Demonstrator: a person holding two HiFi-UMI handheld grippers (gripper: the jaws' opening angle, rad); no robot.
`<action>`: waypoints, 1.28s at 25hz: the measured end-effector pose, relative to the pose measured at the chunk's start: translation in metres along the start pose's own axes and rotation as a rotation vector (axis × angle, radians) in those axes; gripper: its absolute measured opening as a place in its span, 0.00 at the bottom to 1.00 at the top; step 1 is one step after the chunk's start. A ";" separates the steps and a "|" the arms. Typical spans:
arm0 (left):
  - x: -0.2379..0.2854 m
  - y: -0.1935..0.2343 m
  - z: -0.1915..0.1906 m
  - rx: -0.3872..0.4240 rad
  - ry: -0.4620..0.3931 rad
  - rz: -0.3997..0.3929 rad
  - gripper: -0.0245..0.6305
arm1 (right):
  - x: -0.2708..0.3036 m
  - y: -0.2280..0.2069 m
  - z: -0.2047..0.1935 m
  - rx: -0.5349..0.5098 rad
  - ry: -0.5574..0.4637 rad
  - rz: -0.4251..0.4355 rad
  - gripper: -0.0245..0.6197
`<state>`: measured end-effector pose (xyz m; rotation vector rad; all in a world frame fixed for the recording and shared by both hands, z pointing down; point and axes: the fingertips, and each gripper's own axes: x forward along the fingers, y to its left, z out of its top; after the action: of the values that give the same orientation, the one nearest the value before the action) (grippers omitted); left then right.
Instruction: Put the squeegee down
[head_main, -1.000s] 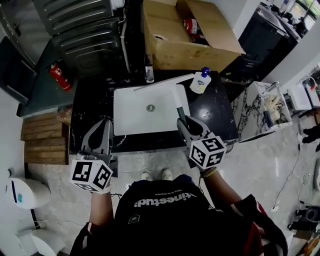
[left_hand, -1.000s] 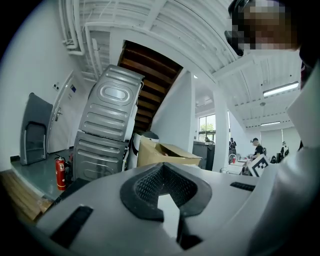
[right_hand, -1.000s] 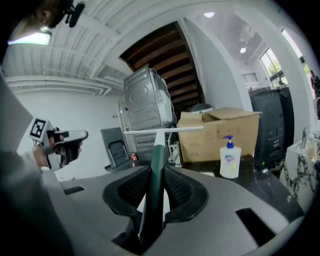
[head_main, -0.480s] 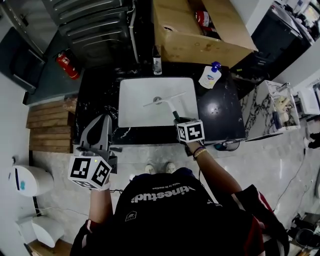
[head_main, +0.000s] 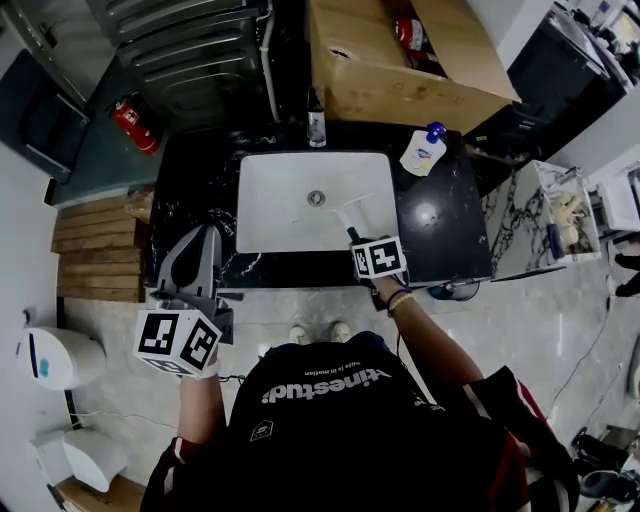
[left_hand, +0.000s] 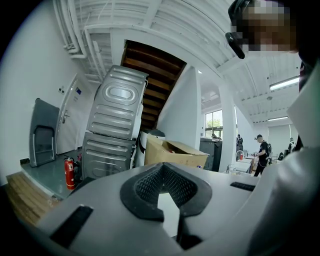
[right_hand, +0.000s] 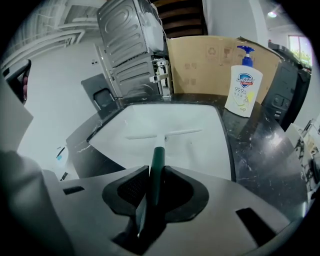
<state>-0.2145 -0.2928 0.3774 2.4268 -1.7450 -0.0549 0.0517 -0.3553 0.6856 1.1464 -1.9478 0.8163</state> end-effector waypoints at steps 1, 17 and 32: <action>0.001 0.000 0.000 0.000 -0.001 -0.003 0.06 | -0.001 -0.001 0.000 -0.006 -0.006 -0.005 0.23; 0.010 -0.001 0.008 -0.001 -0.014 -0.008 0.06 | -0.061 0.001 0.075 -0.070 -0.332 -0.031 0.29; 0.044 -0.019 0.017 0.007 -0.043 -0.081 0.06 | -0.311 0.061 0.197 -0.227 -1.059 0.042 0.10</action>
<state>-0.1843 -0.3303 0.3602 2.5190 -1.6665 -0.1110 0.0515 -0.3496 0.3123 1.5587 -2.7951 -0.0864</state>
